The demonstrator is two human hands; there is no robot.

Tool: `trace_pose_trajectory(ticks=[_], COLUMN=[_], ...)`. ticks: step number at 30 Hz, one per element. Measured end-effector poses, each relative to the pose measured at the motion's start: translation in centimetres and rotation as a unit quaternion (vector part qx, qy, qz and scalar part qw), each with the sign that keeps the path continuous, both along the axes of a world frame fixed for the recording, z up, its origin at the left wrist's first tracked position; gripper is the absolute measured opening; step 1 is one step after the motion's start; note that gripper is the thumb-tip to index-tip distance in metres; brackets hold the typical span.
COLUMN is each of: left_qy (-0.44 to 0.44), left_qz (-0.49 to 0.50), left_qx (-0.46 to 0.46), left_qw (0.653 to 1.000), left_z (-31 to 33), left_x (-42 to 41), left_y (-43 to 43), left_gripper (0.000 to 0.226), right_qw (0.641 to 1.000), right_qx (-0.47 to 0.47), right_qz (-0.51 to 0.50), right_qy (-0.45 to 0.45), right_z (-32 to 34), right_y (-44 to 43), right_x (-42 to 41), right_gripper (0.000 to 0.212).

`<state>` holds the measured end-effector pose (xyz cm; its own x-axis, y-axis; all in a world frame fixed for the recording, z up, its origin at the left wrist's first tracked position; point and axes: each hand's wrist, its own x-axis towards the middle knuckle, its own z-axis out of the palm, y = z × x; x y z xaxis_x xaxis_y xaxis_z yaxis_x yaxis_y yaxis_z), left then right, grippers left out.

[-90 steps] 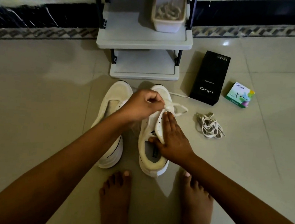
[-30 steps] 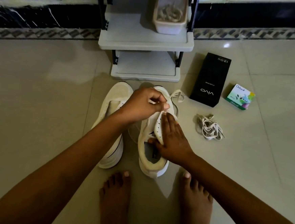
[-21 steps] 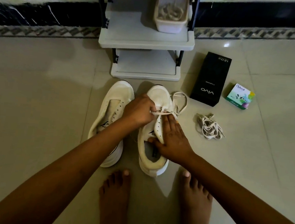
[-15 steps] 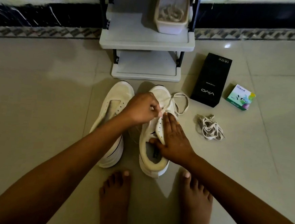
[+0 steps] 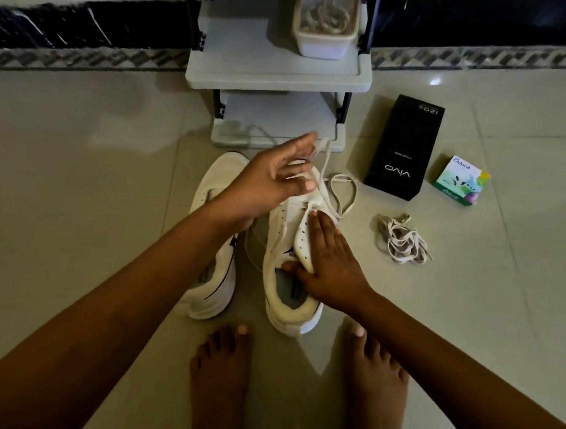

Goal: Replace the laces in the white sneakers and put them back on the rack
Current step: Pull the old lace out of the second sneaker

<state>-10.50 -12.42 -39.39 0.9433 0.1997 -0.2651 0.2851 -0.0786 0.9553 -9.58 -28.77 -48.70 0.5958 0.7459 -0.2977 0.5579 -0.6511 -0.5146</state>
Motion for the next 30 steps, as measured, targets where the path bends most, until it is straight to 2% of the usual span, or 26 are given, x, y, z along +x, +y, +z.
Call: trace_pose_trajectory(ticks=[2,3,5,6,8,11,14,20,23,27,30], left_qy=[0.02,0.032,0.07,0.099,0.146,0.15,0.142,0.15,0.165,0.183,0.166], left_qz=[-0.064,-0.09,-0.143,-0.164,-0.182,-0.163,-0.168,-0.169,-0.169,-0.187,-0.165], left_qx=[0.072,0.151,0.337,0.4,0.462,0.471,0.478,0.485,0.454,0.382,0.434], left_qw=[0.995,0.984,0.928,0.896,0.856,0.854,0.851,0.845,0.859,0.887,0.87], left_z=[0.0,-0.3,-1.1,-1.5,-2.2,-2.8,-2.9,-3.5,-3.3,-2.5,-2.7], left_x=[0.3,0.4,0.4,0.2,-0.3,-0.6,-0.1,0.9,1.6,2.0,1.4], left_y=[0.2,0.3,0.5,0.5,0.4,-0.1,-0.4,-0.7,-0.7,-0.6,0.0], left_gripper=[0.084,0.084,0.071,0.062,0.052,0.048,0.042,0.027,0.029,0.024,0.023], right_qw=[1.0,1.0,1.0,1.0,0.999,0.985,0.976,0.989,0.991,0.993,0.993], right_qx=[0.003,0.003,-0.001,-0.002,-0.012,-0.041,-0.034,-0.063,-0.07,-0.058,-0.06], right_qz=[-0.001,-0.002,-0.002,-0.004,-0.004,0.002,-0.002,0.03,0.042,0.037,0.038], right_qy=[-0.006,-0.006,-0.004,-0.005,-0.041,-0.165,-0.215,-0.129,-0.102,-0.096,-0.091], right_z=[0.0,0.0,0.2,0.4,0.6,1.0,0.9,0.2,0.0,-0.1,-0.2], right_y=[0.0,0.1,0.1,0.0,-0.1,-0.1,0.1,0.1,0.2,0.1,0.2], right_x=[0.0,0.0,-0.1,-0.1,-0.3,-0.8,-1.1,0.0,0.3,0.3,0.2], right_gripper=[0.108,0.109,0.109,0.107,0.102,0.084,0.077,0.108,0.111,0.102,0.103])
